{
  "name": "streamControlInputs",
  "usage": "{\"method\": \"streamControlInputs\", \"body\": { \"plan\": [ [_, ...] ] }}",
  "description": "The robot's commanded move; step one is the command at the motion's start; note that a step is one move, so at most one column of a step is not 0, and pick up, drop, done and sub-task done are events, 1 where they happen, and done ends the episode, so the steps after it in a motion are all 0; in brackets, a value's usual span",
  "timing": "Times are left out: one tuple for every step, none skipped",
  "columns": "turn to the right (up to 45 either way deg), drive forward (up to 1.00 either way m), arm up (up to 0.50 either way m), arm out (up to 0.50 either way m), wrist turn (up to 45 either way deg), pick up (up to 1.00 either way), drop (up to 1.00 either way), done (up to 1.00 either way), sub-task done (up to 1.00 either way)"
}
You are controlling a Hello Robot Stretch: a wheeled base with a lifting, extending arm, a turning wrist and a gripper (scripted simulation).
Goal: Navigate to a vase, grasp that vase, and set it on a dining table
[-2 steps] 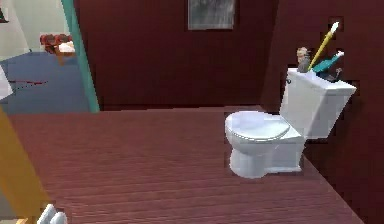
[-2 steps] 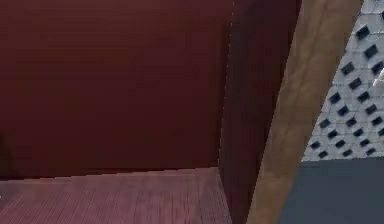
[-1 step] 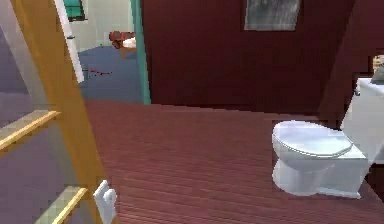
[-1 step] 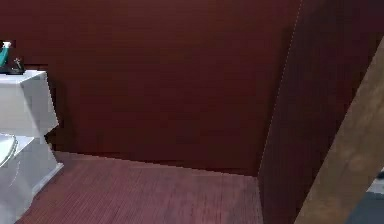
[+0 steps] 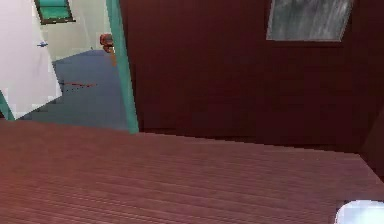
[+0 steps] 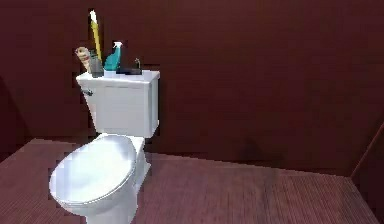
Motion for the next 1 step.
{"method": "streamControlInputs", "body": {
  "plan": [
    [-30.0,0.00,0.00,0.00,0.0,0.00,0.00,0.00,0.00]
  ]
}}
